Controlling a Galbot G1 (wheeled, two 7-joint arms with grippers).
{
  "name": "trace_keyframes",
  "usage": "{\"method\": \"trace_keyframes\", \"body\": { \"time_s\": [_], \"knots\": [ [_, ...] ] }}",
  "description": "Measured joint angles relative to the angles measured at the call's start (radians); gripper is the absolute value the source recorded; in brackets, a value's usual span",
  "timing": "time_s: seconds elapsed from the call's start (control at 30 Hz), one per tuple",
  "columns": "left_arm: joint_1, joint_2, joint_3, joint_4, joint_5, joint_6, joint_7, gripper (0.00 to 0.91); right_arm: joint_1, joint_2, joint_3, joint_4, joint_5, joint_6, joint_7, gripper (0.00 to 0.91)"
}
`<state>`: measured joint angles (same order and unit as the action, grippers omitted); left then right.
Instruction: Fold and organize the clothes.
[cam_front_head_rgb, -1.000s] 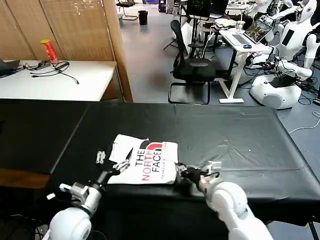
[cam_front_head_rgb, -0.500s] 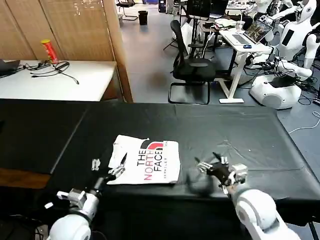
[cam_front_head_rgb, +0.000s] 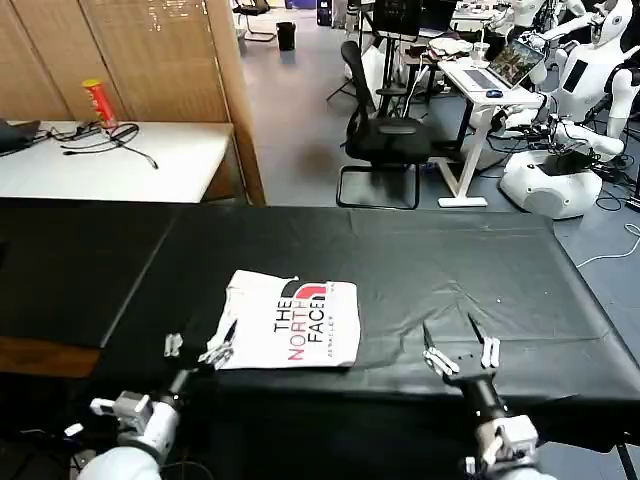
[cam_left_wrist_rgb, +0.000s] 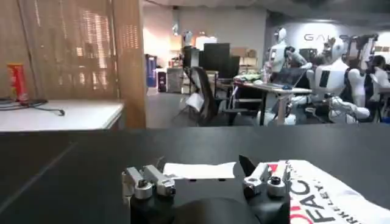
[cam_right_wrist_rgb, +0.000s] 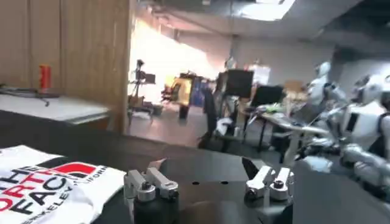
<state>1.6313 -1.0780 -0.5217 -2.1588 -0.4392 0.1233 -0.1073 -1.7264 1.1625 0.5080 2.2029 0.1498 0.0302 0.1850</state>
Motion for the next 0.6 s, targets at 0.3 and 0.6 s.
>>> {"method": "trace_keyframes", "body": {
  "time_s": [0.3, 0.6],
  "knots": [
    [0.095, -0.002, -0.098, -0.017, -0.065, 0.02, -0.001, 0.878, -0.149, 0.054, -0.027, 0.031, -0.064, 0.066, 0.07, 0.878],
    [0.233, -0.011, -0.196, -0.064, -0.065, 0.026, 0.027, 0.878, -0.257, 0.1, -0.06, 0.074, -0.047, 0.013, 0.12, 0.878]
  ]
}}
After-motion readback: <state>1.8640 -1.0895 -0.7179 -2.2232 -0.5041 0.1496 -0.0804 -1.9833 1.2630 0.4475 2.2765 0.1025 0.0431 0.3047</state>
